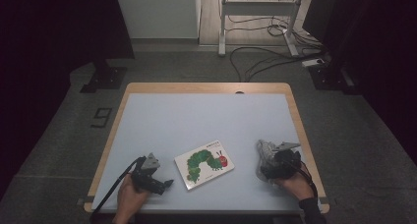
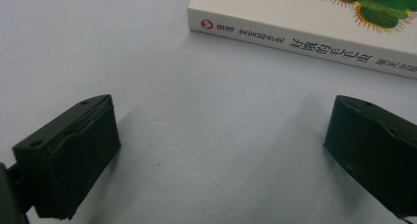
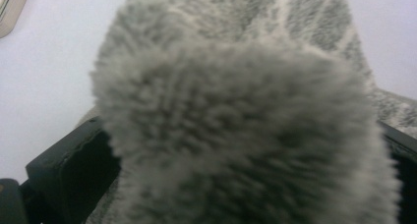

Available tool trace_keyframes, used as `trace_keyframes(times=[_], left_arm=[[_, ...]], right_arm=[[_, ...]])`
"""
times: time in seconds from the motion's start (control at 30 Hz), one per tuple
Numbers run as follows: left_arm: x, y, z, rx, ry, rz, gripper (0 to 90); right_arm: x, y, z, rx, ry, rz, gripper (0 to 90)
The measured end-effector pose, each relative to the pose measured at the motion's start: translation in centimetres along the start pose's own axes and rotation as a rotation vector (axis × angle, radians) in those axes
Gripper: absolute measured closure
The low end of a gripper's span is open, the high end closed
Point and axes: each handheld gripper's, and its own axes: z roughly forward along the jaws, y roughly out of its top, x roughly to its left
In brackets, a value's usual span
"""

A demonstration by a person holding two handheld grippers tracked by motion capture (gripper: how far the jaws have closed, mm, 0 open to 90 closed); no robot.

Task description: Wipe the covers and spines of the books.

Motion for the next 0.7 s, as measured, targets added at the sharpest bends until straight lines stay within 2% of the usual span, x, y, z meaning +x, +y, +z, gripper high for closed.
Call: trace_keyframes(times=[0.03, 0.17, 0.23, 0.27, 0.33, 0.37, 0.53, 0.7], left_arm=[[0.0, 0.0, 0.0, 0.000, 0.000, 0.000, 0.0], [0.0, 0.0, 0.0, -0.001, 0.001, 0.000, 0.0], [0.0, 0.0, 0.0, -0.002, 0.001, -0.001, 0.0], [0.0, 0.0, 0.0, -0.001, 0.001, 0.000, 0.0], [0.0, 0.0, 0.0, -0.002, 0.001, -0.001, 0.0], [0.0, 0.0, 0.0, -0.001, 0.001, -0.001, 0.0], [0.0, 0.0, 0.0, 0.000, 0.000, -0.001, 0.0], [0.0, 0.0, 0.0, 0.000, 0.000, 0.000, 0.0]], right_arm=[[0.1, 0.0, 0.1, 0.007, -0.015, -0.009, 0.0], [0.3, 0.1, 0.2, 0.014, -0.035, 0.024, 0.2], [0.4, 0.2, 0.1, 0.024, -0.045, 0.040, 4.5], [0.3, 0.3, -0.2, 0.028, -0.059, 0.057, 13.9], [0.0, 0.3, -0.6, 0.023, -0.070, 0.061, 26.7], [0.0, 0.3, -0.6, 0.023, -0.070, 0.061, 26.7], [-1.2, -0.6, -1.5, -0.014, -0.065, 0.064, 58.8], [-1.5, -0.9, -1.7, -0.026, -0.056, 0.069, 61.9]])
